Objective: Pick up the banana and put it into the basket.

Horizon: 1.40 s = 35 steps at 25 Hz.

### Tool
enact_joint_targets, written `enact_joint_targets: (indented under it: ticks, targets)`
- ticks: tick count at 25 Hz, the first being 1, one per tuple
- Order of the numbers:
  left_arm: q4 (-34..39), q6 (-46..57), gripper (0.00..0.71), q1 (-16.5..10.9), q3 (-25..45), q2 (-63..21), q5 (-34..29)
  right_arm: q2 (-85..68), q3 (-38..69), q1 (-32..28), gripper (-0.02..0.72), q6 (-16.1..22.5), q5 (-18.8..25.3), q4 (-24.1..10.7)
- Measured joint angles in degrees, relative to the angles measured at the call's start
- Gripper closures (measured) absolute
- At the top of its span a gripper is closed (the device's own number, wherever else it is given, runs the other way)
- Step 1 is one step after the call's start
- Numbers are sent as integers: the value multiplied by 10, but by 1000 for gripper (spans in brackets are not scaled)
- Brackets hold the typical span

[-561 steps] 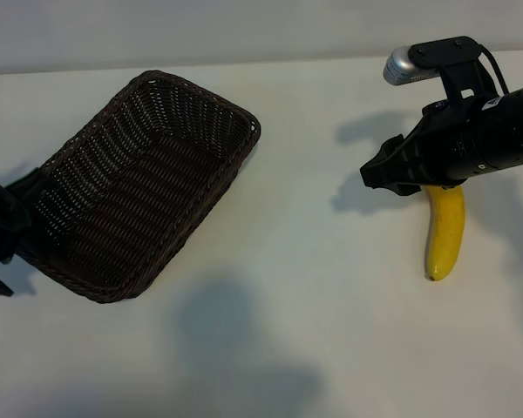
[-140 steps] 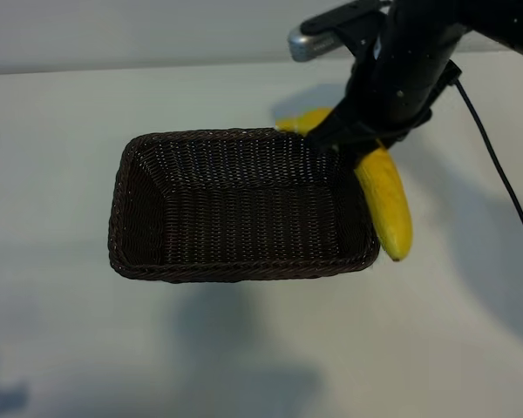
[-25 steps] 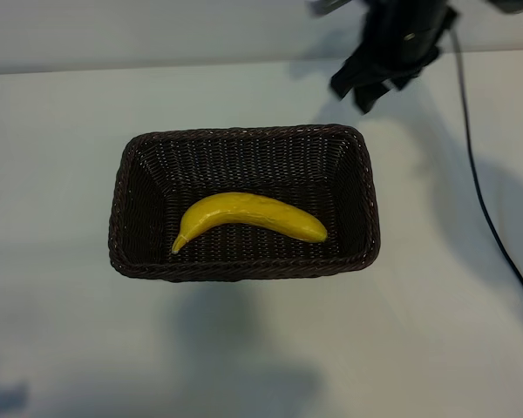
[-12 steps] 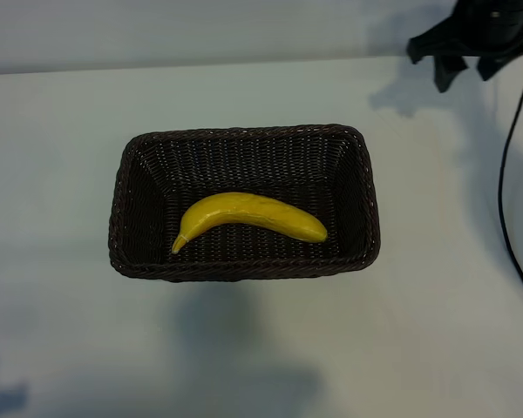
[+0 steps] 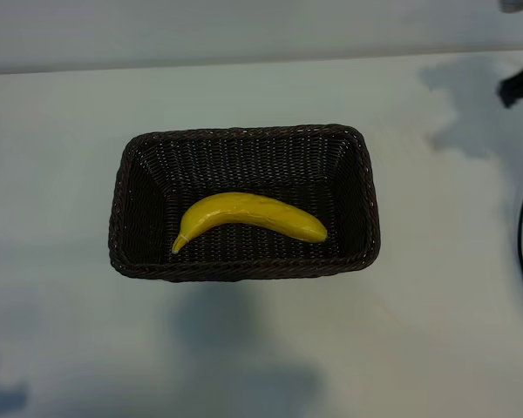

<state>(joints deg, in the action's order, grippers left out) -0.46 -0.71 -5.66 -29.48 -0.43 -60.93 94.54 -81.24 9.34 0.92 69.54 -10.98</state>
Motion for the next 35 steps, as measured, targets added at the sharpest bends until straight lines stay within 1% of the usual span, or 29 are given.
enact_joint_targets:
  ticks: [1,3,11,13,16,19,22,26,30,35]
  targets:
    - [0,0,190,0,0,0,0,-21,22,0,164,2,0,-11]
    - [0,0,190,0,0,0,0,-71,55,0,164,4,0,-18]
    - [0,0,190,0,0,0,0,-253,197,0,164,9,3,-20]
    - [0,0,190,0,0,0,0,-293,234,0,164,9,3,-16]
    - [0,0,190,0,0,0,0,-365,293,0,164,9,-1,-2]
    - [0,0,190,0,0,0,0,-431,348,0,164,8,-23,16]
    - [0,0,190,0,0,0,0,-510,407,0,164,8,-51,24]
    - [0,0,190,0,0,0,0,-577,477,0,164,8,-81,42]
    - [0,0,190,0,0,0,0,-645,532,0,164,8,-80,49]
    - [0,0,190,0,0,0,0,-714,534,0,164,8,-79,50]
